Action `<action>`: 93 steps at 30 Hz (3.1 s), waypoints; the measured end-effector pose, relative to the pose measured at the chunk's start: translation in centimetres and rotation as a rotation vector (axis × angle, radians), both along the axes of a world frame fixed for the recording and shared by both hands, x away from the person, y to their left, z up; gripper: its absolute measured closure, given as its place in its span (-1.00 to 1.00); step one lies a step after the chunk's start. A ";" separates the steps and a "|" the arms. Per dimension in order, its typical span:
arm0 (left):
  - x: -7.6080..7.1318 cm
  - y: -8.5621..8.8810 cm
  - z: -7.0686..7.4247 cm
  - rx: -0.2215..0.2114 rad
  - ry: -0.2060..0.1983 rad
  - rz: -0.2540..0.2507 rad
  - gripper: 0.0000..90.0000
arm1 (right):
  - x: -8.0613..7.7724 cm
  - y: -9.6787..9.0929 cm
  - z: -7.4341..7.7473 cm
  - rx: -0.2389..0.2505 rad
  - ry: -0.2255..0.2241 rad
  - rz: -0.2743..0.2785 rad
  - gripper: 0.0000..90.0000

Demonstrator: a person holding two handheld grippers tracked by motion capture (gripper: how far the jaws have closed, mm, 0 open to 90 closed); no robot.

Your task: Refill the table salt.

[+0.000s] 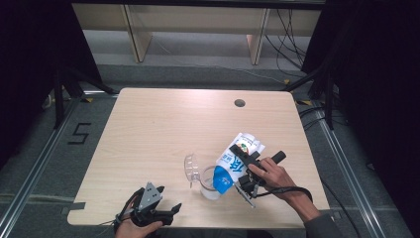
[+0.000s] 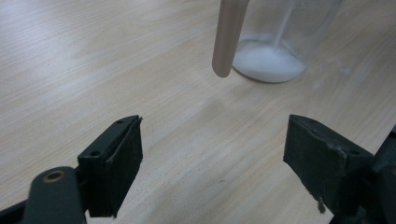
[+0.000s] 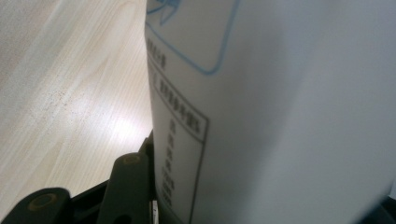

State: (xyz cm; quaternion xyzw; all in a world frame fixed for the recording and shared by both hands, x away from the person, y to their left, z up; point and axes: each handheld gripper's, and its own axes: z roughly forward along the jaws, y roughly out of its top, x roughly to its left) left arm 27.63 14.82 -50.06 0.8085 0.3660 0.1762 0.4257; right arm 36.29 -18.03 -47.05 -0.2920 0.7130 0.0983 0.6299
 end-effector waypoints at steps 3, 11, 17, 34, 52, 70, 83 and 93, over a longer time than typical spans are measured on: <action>0.0 -0.2 -0.1 -0.029 -0.003 0.014 -0.58 | 0.0 0.0 0.1 -0.008 -0.006 0.002 0.19; 0.0 -0.2 -0.1 -0.032 -0.001 0.015 -0.58 | 0.0 0.1 0.1 -0.014 -0.014 0.001 0.20; 0.0 -0.1 0.0 -0.018 -0.004 0.007 -0.58 | 0.0 0.0 0.1 -0.010 -0.013 -0.004 0.21; 0.0 -0.1 -0.1 -0.025 -0.009 0.007 -0.58 | 0.0 0.0 0.0 0.000 -0.007 -0.007 0.23; 0.0 -0.2 -0.1 -0.041 0.004 0.022 -0.58 | -0.1 0.2 0.3 -0.015 -0.027 0.001 0.24; -0.1 -0.2 -0.1 -0.044 0.003 0.024 -0.58 | -0.2 0.2 0.2 -0.024 -0.037 -0.003 0.25; 0.0 0.0 0.0 -0.031 0.001 0.019 -0.58 | -0.1 0.0 0.3 -0.017 -0.033 -0.020 0.27; -0.1 -0.1 0.0 -0.043 -0.001 0.023 -0.58 | -0.1 0.0 0.0 -0.017 -0.022 -0.030 0.28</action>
